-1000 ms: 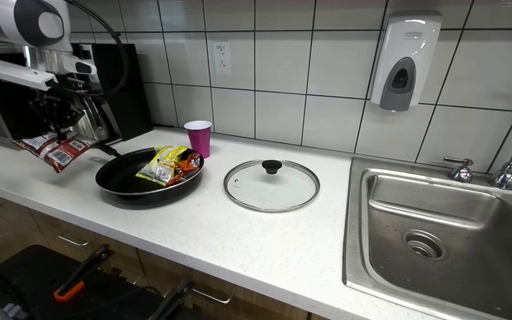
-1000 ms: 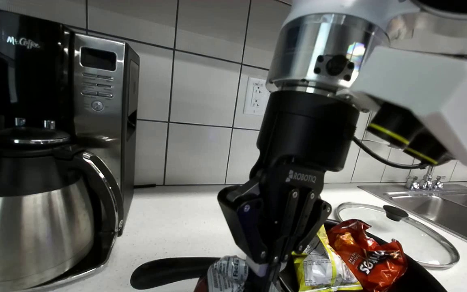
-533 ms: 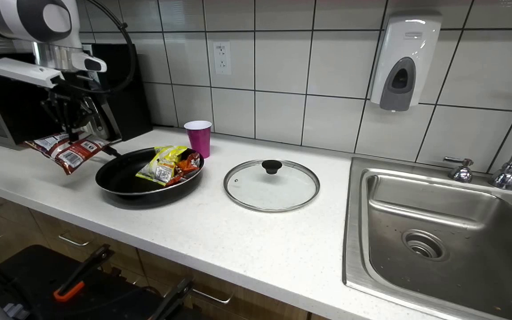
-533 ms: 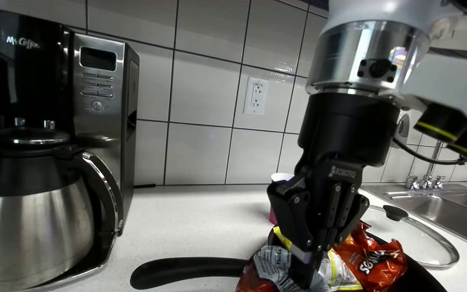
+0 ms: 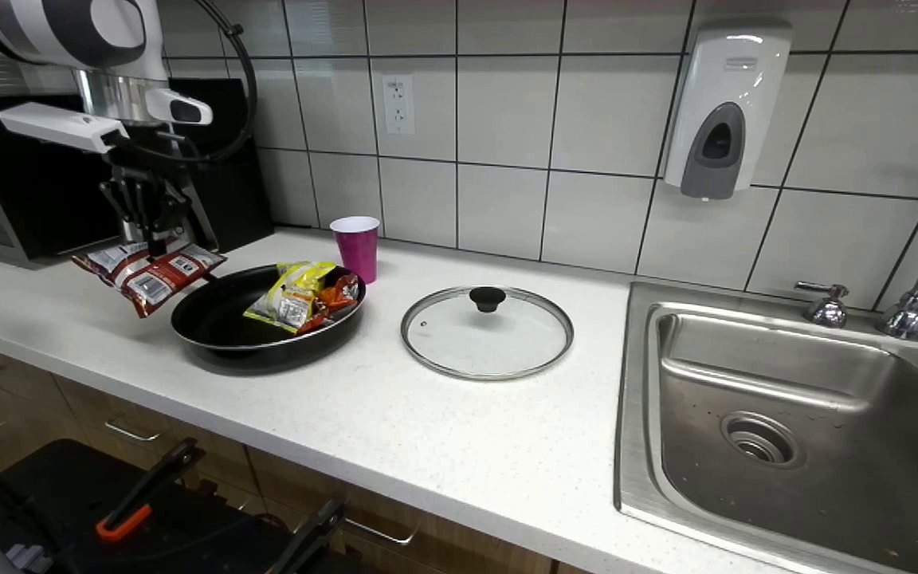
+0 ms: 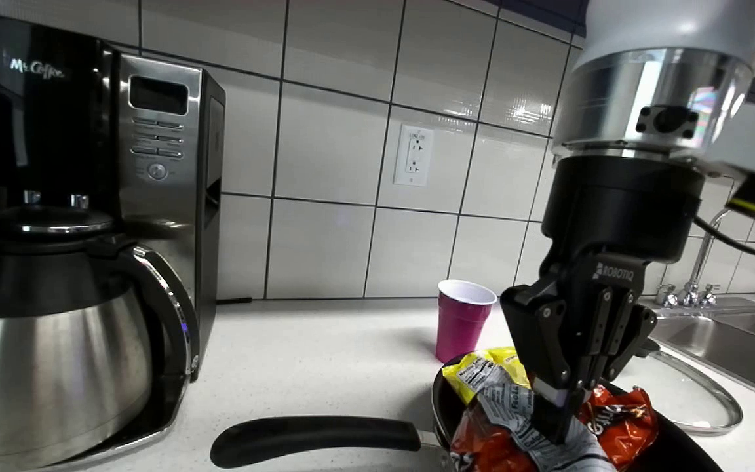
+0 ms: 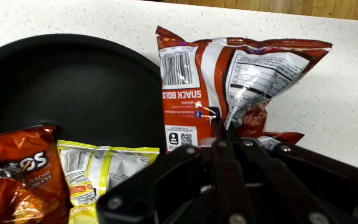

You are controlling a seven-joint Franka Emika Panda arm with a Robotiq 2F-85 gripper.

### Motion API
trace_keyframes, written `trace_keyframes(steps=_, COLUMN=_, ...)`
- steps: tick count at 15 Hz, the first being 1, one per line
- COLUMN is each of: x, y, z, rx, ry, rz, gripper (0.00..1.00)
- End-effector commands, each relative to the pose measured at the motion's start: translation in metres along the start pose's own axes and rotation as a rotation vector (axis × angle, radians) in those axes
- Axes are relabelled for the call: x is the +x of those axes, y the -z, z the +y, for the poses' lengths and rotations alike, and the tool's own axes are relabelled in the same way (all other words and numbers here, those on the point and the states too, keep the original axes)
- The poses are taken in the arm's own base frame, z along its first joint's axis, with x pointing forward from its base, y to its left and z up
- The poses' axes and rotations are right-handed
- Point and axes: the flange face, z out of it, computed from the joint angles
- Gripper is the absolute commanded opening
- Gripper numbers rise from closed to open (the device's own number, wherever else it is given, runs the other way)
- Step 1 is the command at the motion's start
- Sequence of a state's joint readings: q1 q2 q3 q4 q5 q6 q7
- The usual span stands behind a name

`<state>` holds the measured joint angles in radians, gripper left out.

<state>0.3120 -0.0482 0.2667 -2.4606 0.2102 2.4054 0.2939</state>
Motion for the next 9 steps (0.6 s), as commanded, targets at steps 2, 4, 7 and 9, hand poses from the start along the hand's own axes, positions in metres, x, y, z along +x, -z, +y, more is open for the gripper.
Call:
trace_keyframes(steps=2, x=-0.008, y=0.006, z=0.028, rx=-0.066, ry=-0.098, rz=0.015, gripper=0.00)
trace_keyframes(steps=4, x=-0.005, y=0.006, z=0.039, rx=-0.098, ry=-0.127, rz=0.020, gripper=0.00)
trace_keyframes(steps=7, x=0.003, y=0.007, z=0.051, rx=-0.143, ry=-0.154, rz=0.033, gripper=0.00)
trace_keyframes(steps=9, x=0.006, y=0.006, z=0.057, rx=-0.159, ry=-0.167, rz=0.034, gripper=0.00)
